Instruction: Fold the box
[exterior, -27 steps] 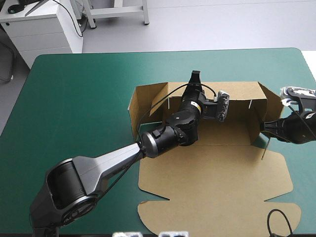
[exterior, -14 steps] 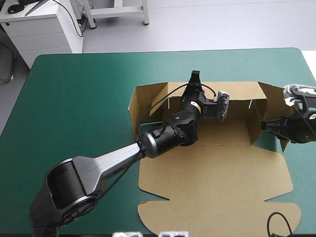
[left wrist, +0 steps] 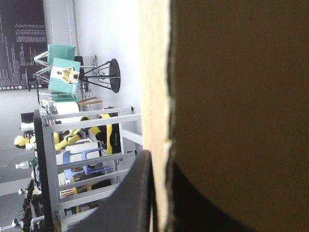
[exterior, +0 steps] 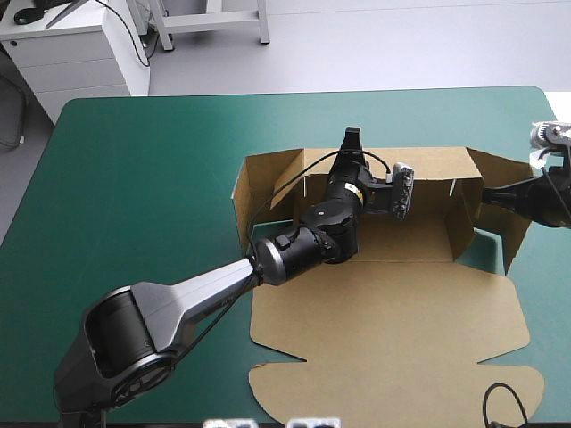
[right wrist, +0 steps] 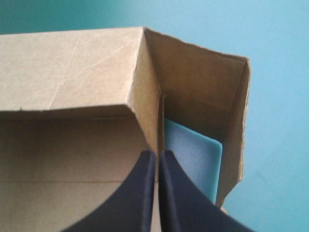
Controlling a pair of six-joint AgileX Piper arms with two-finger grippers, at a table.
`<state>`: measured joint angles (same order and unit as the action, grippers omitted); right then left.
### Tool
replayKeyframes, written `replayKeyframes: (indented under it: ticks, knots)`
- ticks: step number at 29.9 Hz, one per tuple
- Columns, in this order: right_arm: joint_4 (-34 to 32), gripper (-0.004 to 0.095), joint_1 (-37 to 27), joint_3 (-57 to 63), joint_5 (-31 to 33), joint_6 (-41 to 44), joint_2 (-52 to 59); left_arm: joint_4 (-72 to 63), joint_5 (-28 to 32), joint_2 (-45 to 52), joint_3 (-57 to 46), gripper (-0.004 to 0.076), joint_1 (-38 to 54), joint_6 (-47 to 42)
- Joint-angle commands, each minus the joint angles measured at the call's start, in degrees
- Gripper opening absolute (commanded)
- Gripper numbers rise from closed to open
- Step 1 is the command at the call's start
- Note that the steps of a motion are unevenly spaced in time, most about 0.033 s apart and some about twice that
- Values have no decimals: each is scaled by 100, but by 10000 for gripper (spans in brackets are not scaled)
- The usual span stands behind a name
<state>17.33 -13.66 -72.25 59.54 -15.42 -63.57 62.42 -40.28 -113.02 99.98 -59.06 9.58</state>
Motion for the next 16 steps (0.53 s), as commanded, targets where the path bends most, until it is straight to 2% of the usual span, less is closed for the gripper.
replayKeyframes:
  ticks: [1,6,16]
  knots:
    - [66,-18,-3,-179,-763,-61,-131,110,123,289,95,-8,-49,-120]
    - [66,-18,-3,-240,-1147,-147,-648,124,149,289,95,-8,-49,-120]
    - [133,-18,-3,-1627,-994,-265,-1967,124,170,289,95,-8,-49,-120]
